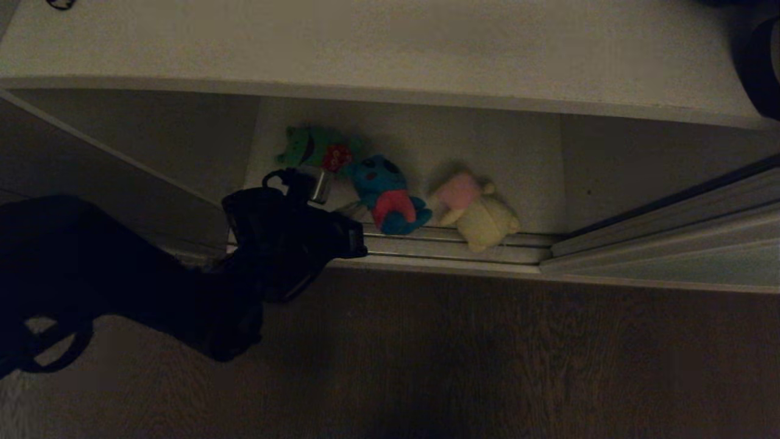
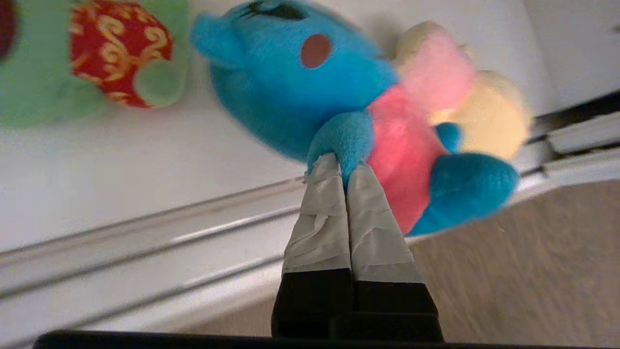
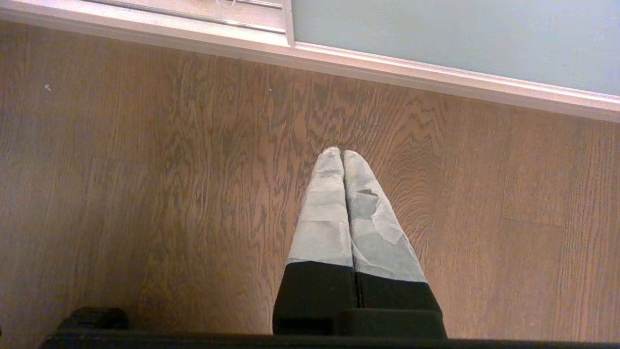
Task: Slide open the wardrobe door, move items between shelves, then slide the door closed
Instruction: Place the blue doll on the higher shelf
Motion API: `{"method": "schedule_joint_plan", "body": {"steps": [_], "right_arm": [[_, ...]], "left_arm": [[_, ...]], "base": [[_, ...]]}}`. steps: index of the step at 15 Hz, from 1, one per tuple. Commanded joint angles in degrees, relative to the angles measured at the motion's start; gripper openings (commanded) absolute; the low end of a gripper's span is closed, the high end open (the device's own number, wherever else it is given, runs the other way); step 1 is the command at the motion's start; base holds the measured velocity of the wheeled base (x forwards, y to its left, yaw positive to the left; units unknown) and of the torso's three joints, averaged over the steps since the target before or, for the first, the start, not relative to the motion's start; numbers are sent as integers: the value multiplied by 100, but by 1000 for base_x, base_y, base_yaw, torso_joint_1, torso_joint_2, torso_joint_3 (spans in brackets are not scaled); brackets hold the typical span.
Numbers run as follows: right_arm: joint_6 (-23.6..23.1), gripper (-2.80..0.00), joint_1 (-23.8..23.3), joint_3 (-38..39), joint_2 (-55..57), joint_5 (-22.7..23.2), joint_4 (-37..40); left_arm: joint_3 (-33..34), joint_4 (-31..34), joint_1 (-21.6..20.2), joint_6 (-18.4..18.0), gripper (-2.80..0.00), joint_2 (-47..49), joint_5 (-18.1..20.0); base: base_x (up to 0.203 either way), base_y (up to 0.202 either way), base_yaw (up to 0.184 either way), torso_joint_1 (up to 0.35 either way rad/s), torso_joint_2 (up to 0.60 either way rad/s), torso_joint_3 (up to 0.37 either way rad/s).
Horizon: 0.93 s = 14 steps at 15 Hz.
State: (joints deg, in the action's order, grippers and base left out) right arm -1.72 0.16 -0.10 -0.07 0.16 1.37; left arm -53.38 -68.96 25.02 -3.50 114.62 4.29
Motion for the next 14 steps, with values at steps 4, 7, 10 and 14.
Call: {"method": "schedule_joint_plan", "body": {"steps": [4,7,10,14], "right_arm": [[-4,-280,2,1,-1,2,-5],[-4,-280,2,1,-1,2,4],[-4,-280,-1,1,-4,2,-3],[-4,-280,1,1,-5,2,-2]], "left_arm": [[1197,1107,266,102,-280,-2055,-109],[1800,2037,357,258,-280,-3086,-370],[2017,3196,371,599,-280,-4095,-668],[2088,4933,372,819,-280,-5411,-749]], "base": [[0,0,0,0,0,0],[0,0,0,0,0,0],[0,0,0,0,0,0],[0,0,0,0,0,0]]}}
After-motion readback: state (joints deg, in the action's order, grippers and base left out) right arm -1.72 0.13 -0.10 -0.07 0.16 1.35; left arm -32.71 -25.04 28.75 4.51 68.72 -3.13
